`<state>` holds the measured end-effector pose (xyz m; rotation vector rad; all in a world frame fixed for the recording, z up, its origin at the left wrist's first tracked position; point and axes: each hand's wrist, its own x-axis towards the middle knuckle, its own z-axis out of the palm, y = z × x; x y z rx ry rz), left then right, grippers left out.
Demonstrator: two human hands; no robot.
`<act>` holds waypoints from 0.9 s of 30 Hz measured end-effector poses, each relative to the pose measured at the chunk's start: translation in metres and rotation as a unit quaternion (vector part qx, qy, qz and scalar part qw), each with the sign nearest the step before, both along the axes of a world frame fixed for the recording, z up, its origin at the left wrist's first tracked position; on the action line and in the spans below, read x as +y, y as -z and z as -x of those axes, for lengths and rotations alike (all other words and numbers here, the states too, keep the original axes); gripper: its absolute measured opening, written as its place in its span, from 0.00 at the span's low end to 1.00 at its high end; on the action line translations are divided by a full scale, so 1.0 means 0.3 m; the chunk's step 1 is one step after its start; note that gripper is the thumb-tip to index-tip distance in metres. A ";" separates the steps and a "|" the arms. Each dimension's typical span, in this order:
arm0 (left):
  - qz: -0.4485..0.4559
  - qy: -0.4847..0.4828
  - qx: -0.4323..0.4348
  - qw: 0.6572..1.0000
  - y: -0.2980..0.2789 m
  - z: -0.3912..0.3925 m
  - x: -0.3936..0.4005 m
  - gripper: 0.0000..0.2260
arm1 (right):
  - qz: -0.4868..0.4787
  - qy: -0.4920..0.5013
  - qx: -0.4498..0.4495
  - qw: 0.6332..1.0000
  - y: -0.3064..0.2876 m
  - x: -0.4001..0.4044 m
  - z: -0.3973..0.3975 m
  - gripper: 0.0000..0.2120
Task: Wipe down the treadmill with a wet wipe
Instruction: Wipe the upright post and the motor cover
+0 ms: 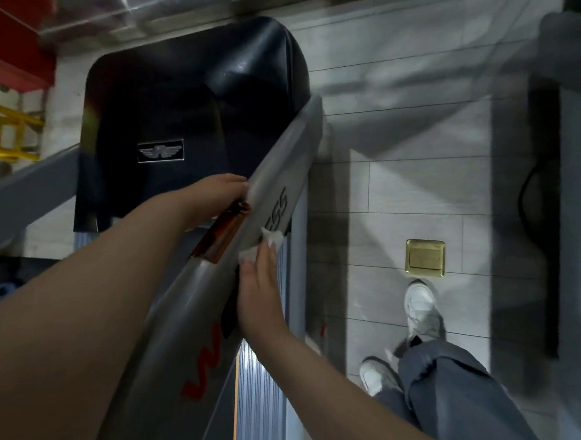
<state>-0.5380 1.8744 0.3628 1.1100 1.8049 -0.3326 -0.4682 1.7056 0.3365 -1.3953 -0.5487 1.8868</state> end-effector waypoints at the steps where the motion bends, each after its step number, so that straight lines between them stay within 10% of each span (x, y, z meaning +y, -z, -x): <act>1: -0.007 -0.004 0.004 1.000 -0.008 -0.001 -0.009 0.09 | -0.055 -0.009 -0.014 0.998 -0.045 -0.013 0.003 0.28; 6: -0.029 0.027 0.003 0.999 -0.083 -0.015 -0.062 0.10 | -0.265 0.003 -0.094 0.960 -0.098 -0.107 0.020 0.28; 12: -0.034 0.085 0.064 0.994 -0.146 -0.014 -0.145 0.27 | -0.053 0.040 -0.008 0.998 -0.111 -0.141 0.045 0.28; 15: -0.031 0.078 0.043 0.996 -0.195 -0.005 -0.186 0.31 | -0.189 0.035 -0.056 0.980 -0.254 -0.167 0.039 0.28; 18: 0.003 0.065 0.028 0.997 -0.250 0.012 -0.222 0.19 | -0.297 0.026 -0.091 0.950 -0.267 -0.234 0.053 0.26; 23: 0.064 0.014 0.021 0.998 -0.347 0.026 -0.274 0.13 | -0.015 0.022 -0.028 0.999 -0.171 -0.328 0.070 0.26; 27: 0.033 0.045 0.039 0.998 -0.376 0.023 -0.315 0.13 | -0.154 0.032 -0.025 0.987 -0.320 -0.383 0.076 0.27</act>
